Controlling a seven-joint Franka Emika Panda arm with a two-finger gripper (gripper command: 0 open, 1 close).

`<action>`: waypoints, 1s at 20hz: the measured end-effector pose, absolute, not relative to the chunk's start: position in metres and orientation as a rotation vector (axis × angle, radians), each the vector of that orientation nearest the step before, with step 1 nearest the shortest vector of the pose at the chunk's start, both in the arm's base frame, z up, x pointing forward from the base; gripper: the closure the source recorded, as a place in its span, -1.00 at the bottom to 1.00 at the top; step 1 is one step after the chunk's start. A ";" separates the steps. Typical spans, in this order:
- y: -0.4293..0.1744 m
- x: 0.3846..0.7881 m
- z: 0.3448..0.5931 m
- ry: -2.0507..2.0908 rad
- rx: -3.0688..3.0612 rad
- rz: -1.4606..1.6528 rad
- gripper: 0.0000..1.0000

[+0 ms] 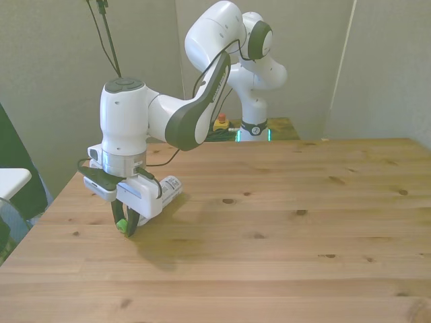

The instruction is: Stand the water bottle

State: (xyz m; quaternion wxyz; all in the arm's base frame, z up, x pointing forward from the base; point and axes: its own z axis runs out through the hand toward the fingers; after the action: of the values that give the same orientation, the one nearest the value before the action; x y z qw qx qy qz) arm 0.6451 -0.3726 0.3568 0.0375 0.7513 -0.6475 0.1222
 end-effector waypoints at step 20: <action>-0.222 0.622 0.538 -2.215 2.082 1.070 1.00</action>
State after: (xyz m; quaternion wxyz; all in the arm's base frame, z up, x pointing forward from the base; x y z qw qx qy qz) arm 0.6221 -0.2221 0.5379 -0.0405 0.6455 -0.6867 0.3317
